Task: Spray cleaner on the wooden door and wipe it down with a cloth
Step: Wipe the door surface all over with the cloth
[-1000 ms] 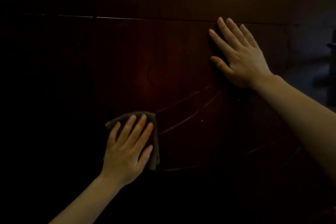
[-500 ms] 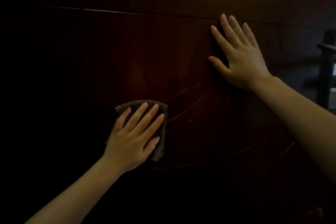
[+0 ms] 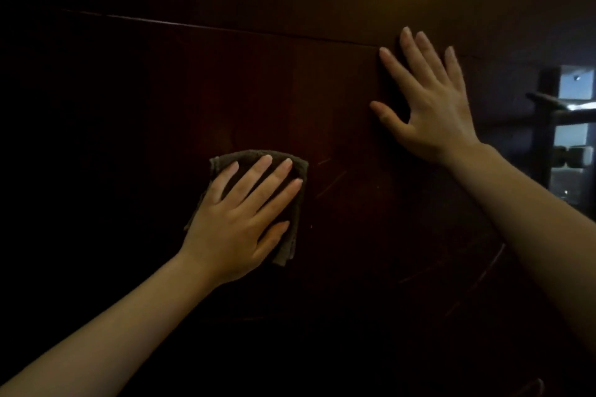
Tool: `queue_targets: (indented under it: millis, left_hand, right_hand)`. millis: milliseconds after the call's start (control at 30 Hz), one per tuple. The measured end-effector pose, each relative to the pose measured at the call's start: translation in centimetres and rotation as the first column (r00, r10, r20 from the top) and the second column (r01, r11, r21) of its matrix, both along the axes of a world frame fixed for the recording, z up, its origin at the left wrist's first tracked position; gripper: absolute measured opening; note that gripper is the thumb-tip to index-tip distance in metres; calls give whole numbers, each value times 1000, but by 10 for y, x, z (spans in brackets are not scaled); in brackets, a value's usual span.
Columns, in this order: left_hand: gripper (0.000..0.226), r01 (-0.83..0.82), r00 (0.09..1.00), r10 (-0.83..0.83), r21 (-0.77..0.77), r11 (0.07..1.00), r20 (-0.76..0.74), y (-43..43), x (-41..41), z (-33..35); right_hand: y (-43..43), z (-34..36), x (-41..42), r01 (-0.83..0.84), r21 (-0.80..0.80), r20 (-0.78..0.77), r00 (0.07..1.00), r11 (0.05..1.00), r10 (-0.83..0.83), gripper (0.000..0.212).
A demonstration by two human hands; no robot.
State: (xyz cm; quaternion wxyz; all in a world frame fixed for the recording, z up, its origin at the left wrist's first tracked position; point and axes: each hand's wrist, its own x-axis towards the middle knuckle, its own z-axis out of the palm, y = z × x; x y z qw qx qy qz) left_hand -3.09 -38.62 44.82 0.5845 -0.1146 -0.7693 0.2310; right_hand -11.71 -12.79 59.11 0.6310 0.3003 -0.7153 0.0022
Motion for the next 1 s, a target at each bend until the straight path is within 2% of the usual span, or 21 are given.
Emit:
queue_targets:
  millis: [133, 233, 433, 567, 633, 700, 833, 1000]
  left_hand:
    - [53, 45, 997, -36, 147, 988, -61, 25, -10, 24]
    - [53, 60, 996, -49, 167, 984, -71, 41, -15, 17]
    - [55, 55, 997, -52, -52, 997, 59, 55, -16, -31]
    - [58, 73, 996, -60, -205, 976, 69, 42, -16, -13]
    - [58, 57, 998, -54, -157, 986, 27, 35, -15, 13]
    - [56, 33, 999, -34, -34, 999, -13, 33, -14, 34]
    - [54, 42, 999, -38, 125, 991, -39, 52, -16, 27]
    - [52, 73, 996, -73, 0, 997, 49, 82, -25, -14]
  right_hand:
    - [6, 3, -11, -19, -53, -48, 999, 998, 16, 69]
    - [6, 0, -12, -33, -54, -56, 998, 998, 30, 68]
    - [5, -1, -9, 0, -30, -31, 1000, 1000, -1, 67]
    - [8, 3, -8, 41, 10, -20, 999, 999, -40, 68]
    - [11, 3, -9, 58, 37, -37, 998, 998, -56, 67]
    - [12, 3, -11, 76, 54, -66, 995, 996, -72, 67]
    - [12, 2, -12, 81, 62, -71, 995, 995, -77, 66]
    - [12, 4, -7, 120, 80, -21, 993, 990, -118, 67]
